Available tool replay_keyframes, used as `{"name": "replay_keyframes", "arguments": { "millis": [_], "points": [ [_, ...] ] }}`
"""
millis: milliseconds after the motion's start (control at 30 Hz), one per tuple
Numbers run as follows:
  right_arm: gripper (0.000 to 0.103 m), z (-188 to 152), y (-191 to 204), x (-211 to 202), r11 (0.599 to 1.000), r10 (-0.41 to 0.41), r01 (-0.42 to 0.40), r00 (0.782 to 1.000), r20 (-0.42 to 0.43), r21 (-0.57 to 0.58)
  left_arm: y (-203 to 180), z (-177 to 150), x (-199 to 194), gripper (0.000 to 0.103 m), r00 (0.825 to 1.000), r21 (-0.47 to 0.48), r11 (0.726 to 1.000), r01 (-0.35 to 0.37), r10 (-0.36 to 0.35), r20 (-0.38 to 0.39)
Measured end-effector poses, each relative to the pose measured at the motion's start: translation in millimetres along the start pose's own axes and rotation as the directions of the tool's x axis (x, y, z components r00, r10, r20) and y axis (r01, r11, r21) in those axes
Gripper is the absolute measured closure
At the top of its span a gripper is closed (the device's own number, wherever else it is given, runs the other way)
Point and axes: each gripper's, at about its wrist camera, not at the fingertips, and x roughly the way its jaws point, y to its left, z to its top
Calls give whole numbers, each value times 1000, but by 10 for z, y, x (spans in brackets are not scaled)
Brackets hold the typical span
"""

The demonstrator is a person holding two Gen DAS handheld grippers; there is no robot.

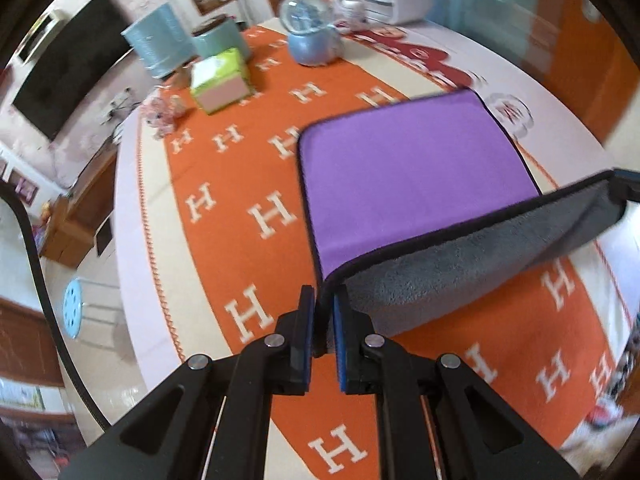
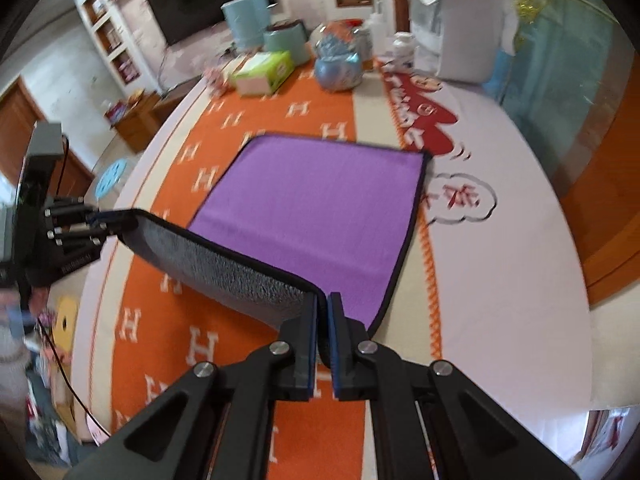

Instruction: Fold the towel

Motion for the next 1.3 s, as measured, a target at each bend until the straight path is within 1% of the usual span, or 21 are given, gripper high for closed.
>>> {"name": "replay_keyframes", "arguments": {
  "millis": [233, 400, 533, 633, 733, 933, 1133, 1300],
  "points": [
    [98, 393, -83, -54, 996, -42, 40, 999, 22, 84, 87, 396, 14, 96, 999, -71, 997, -29, 30, 20],
    [98, 607, -190, 106, 990, -77, 76, 997, 7, 117, 109, 628, 155, 96, 999, -98, 994, -37, 40, 22],
    [98, 711, -278, 259, 986, -94, 95, 996, -13, 139, 79, 797, 257, 97, 997, -99, 992, -73, 76, 29],
    [98, 807, -323, 319, 984, -99, 99, 995, -9, 148, 85, 953, 288, 97, 993, -102, 990, -102, 107, 45],
    [98, 925, -372, 357, 982, -105, 103, 994, 4, 157, 124, 1097, 307, 97, 992, -122, 987, -105, 112, 52],
    [98, 1167, -484, 486, 978, -115, 113, 993, 5, 176, 117, 1337, 462, 97, 989, -121, 983, -136, 142, 38],
    [98, 1343, -602, 769, 973, -132, 136, 991, -35, 184, 110, 1465, 755, 96, 991, -114, 985, -130, 132, 9],
    [98, 1402, -686, 1024, 971, -137, 148, 988, -70, 187, 84, 1528, 1056, 96, 992, -105, 986, -129, 127, -28]
  ]
}}
